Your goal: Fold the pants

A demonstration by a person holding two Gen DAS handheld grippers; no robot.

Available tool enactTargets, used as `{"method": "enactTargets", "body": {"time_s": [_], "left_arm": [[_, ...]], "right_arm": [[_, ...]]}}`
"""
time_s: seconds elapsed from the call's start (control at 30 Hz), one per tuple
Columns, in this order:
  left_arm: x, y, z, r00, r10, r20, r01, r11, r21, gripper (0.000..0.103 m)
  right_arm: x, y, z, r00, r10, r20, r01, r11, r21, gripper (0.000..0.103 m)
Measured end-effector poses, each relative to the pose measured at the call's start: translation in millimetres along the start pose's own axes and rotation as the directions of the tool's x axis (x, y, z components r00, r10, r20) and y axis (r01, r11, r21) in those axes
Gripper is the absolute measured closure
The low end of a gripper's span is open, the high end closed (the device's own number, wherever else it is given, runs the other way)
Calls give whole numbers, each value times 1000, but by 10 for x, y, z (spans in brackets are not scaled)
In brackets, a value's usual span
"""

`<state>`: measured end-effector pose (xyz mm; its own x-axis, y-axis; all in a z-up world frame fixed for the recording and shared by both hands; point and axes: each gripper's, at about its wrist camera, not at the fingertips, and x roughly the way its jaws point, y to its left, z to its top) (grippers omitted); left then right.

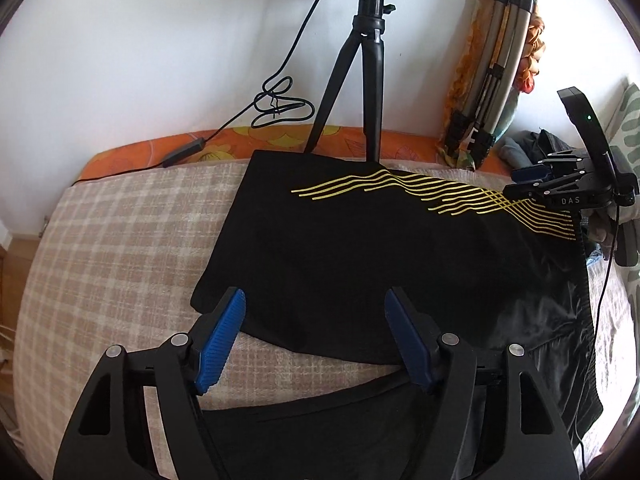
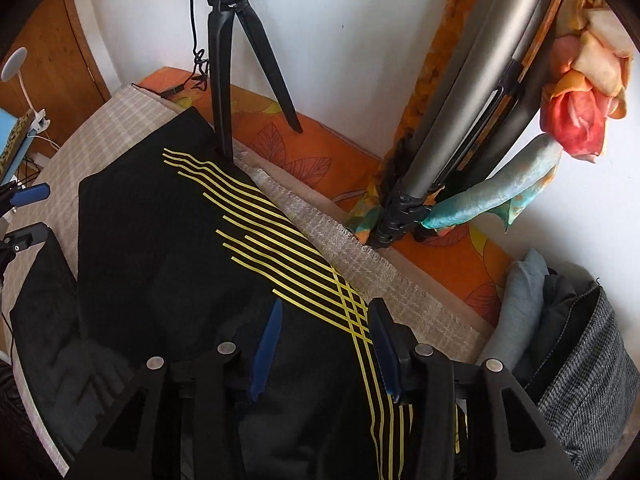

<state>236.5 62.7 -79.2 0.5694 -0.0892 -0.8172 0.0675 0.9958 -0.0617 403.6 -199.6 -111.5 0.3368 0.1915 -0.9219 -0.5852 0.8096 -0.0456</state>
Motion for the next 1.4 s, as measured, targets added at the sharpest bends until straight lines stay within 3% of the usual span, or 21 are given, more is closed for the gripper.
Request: {"method": "enactTargets", "body": {"time_s": [0.17,0.37,0.47,0.53,0.6,0.67,0.87,0.97,1.17,1.27,1.4], "left_arm": [[241,85,105,999,39,-21,-39,999,11,31],[437,146,94,998,25,-58,-26,1000,-10,31],[466,181,110,997,19,-71,-21,1000,-24,31],[459,201,148,997,8,-72,-11,999,-40,31],[449,218,201,997,-8,-73,4,998,-58,31],[453,238,270,996,-34,-76,27,996,-88,31],[565,343,472,981,-161,-110,132,963,-236,30],[617,398,546,973,-206,-109,164,938,-306,30],[700,425,581,961,-251,-111,191,902,-388,30],[821,400,551,960,-240,-144,168,905,-390,30],[884,451,493,958,-244,-151,158,887,-435,30]], "right_arm": [[346,-126,16,998,-10,-61,9,1000,-14,57],[469,-230,-4,998,33,-61,-31,999,31,56],[431,-214,-41,997,55,-59,-53,998,39,67],[398,-181,-81,996,69,-49,-67,997,37,86],[355,-148,-121,998,51,-29,-50,998,48,98],[272,-123,-176,1000,21,5,-21,997,77,103],[-303,320,-329,989,-17,147,13,1000,26,103],[-510,705,-568,980,-48,194,63,995,-72,103],[-469,1142,-920,984,5,176,20,991,-135,103],[-422,1152,-969,985,-2,175,24,992,-125,103],[-424,1023,-944,981,11,192,1,998,-64,103]]}}
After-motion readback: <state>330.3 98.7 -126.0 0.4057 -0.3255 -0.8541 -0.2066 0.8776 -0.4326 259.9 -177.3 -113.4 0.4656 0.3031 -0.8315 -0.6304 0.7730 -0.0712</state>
